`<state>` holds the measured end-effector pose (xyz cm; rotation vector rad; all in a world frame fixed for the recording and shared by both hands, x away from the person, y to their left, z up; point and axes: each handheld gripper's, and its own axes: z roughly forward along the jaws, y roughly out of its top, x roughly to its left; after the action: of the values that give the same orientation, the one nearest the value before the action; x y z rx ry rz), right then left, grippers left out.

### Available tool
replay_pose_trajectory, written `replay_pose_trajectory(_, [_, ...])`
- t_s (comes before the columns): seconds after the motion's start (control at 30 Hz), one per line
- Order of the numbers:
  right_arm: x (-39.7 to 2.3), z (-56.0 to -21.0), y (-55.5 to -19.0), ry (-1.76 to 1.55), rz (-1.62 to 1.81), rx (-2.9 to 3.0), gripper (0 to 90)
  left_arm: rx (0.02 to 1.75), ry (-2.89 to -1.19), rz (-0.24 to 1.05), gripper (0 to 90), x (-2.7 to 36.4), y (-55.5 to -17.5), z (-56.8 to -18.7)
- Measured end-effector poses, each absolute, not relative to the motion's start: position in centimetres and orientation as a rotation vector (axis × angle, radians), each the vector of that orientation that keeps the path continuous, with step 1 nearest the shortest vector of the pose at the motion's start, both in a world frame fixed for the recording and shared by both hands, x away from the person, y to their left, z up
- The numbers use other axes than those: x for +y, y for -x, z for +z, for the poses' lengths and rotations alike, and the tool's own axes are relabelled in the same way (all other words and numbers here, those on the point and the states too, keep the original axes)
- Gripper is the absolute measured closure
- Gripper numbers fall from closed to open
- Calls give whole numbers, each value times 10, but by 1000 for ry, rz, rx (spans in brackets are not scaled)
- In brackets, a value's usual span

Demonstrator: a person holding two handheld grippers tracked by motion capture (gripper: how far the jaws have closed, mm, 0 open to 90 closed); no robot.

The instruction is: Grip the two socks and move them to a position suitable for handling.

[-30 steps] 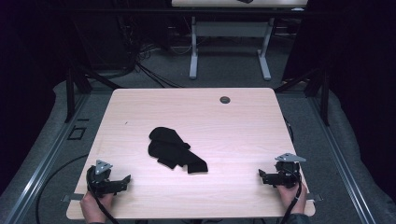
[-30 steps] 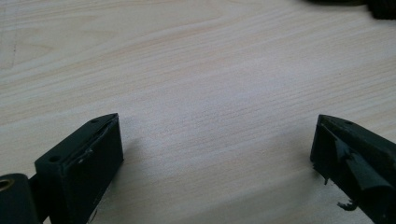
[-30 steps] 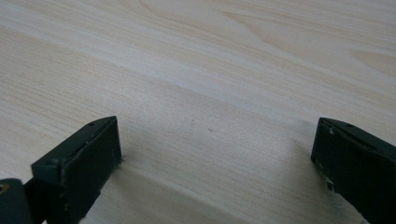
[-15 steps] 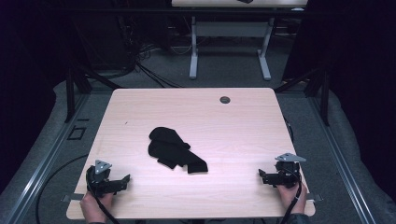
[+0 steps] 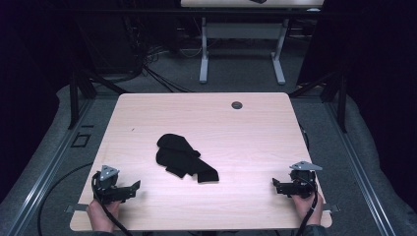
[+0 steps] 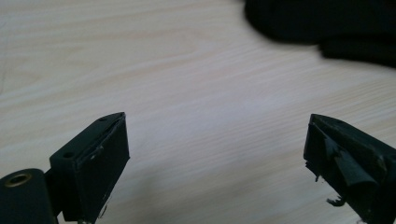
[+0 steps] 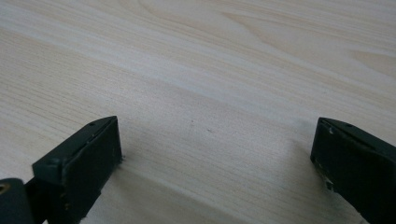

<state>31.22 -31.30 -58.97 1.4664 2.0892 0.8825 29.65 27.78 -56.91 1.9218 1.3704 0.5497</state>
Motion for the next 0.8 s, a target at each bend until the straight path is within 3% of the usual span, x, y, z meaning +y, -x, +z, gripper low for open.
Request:
replay_pose_trajectory(0.37, [-313, -590, -312, -1466, 883, 2089, 15, 1176, -2023, 441, 32, 209, -319, -540])
replay_pose_trajectory(0.8, [-313, -590, -312, -1467, 882, 2087, 16, 1059, -2126, 281, 168, 137, -351, -547])
